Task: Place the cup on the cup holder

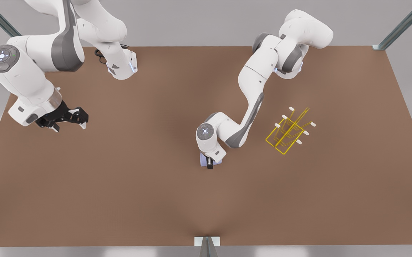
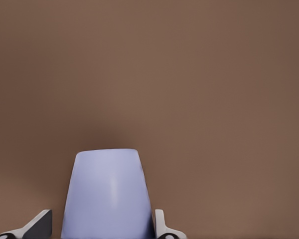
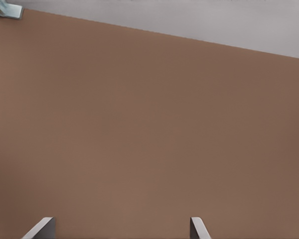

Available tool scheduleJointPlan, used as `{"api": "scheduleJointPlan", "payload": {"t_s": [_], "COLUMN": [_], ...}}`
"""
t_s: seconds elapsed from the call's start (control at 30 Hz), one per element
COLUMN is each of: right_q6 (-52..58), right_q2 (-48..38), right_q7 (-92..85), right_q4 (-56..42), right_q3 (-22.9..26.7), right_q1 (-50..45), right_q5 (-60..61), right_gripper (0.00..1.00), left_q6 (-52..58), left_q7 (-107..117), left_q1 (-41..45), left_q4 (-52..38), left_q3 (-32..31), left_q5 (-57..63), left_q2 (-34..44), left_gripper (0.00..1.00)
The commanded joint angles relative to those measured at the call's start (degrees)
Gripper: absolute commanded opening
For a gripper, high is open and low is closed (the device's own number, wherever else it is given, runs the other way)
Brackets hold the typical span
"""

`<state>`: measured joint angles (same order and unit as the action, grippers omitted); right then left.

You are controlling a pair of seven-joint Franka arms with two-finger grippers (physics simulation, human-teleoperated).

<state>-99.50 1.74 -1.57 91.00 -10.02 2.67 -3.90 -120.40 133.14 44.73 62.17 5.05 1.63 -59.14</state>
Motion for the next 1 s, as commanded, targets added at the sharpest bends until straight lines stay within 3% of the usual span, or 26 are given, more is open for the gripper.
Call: {"api": "scheduleJointPlan", "payload": {"t_s": [0.0, 0.37, 0.4, 0.6, 0.83, 0.97], "right_q6": [-1.57, -3.33, -3.16, -3.33, -3.42, -3.42], "right_q2": [0.01, 1.68, 1.6, 1.68, 1.77, 1.77], "right_q7": [-0.45, -0.27, -0.27, -0.1, -0.1, -0.01], "right_q4": [-0.21, -0.03, -0.03, -0.12, -0.12, -0.12], "right_q3": [-0.79, -2.29, -2.29, -2.29, -2.29, -2.55], "right_q1": [5.68, 5.59, 5.59, 5.68, 5.59, 5.59], "right_q5": [-0.14, -0.23, -0.23, -0.23, -0.23, -0.14], "right_gripper": [1.0, 1.0, 1.0, 1.0, 1.0, 1.0], "left_q6": [-0.54, -2.12, -2.12, -0.89, 10.35, 26.08], "left_q7": [-1.66, -2.89, -2.89, -3.77, -3.51, 4.31], "left_q1": [0.0, 0.0, 0.09, 0.18, 1.41, 2.46], "left_q4": [-0.03, -0.12, -0.12, -0.2, -0.65, -0.56], "left_q3": [-0.04, -0.04, -0.04, -0.04, -1.1, -0.22], "left_q5": [-0.04, -0.13, -0.13, -0.13, 0.48, 8.3], "left_q2": [-0.19, -1.33, -1.24, -0.19, 2.98, 7.19], "left_gripper": [1.0, 0.99, 0.81, 0.81, 0.82, 0.82]}}
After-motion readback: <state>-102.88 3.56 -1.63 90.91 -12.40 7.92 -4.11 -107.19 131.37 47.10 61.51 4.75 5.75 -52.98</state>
